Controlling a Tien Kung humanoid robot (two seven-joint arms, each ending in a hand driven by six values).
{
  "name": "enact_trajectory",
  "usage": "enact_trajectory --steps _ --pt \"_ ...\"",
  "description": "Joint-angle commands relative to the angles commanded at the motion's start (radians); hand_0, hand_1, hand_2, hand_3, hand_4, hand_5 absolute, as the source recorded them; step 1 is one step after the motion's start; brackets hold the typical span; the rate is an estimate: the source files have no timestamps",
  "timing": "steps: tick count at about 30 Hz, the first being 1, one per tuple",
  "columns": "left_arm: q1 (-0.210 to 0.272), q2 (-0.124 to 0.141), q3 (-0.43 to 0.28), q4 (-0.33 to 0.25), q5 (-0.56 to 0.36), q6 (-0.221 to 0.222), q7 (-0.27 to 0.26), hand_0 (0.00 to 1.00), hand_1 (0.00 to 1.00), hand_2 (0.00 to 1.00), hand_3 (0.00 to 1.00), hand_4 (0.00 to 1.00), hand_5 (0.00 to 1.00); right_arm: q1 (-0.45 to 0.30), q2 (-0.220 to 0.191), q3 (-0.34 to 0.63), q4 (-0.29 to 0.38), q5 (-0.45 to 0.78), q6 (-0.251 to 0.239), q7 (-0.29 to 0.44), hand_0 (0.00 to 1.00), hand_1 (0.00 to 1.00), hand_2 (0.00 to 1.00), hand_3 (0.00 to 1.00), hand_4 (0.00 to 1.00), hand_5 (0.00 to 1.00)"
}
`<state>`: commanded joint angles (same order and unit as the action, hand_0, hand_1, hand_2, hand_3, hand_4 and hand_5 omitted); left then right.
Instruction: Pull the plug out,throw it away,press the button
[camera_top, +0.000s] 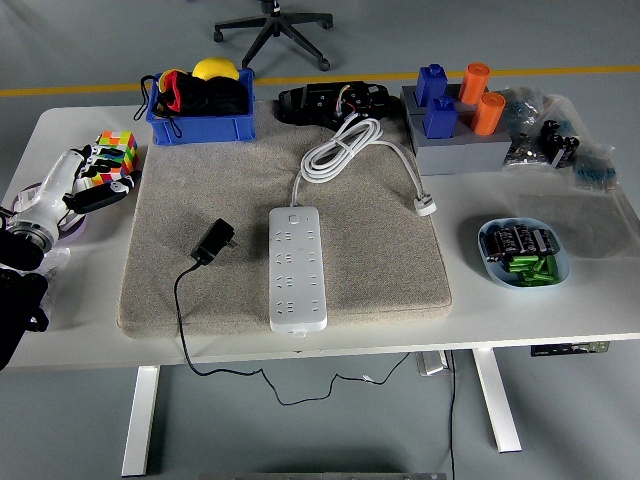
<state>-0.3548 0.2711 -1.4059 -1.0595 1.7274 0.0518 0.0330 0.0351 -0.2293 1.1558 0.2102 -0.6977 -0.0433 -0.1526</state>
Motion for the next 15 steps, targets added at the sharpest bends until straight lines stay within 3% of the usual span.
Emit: enact_trajectory --steps 15 --pt "-0.002 0.000 0.002 -0.006 -0.001 0.001 -0.001 0.780 0.754 0.706 0.750 0.768 0.448 0.002 0.002 0.010 0.001 -0.003 -0.001 0.000 0.749 0.666 0.655 0.621 0.675 0.515"
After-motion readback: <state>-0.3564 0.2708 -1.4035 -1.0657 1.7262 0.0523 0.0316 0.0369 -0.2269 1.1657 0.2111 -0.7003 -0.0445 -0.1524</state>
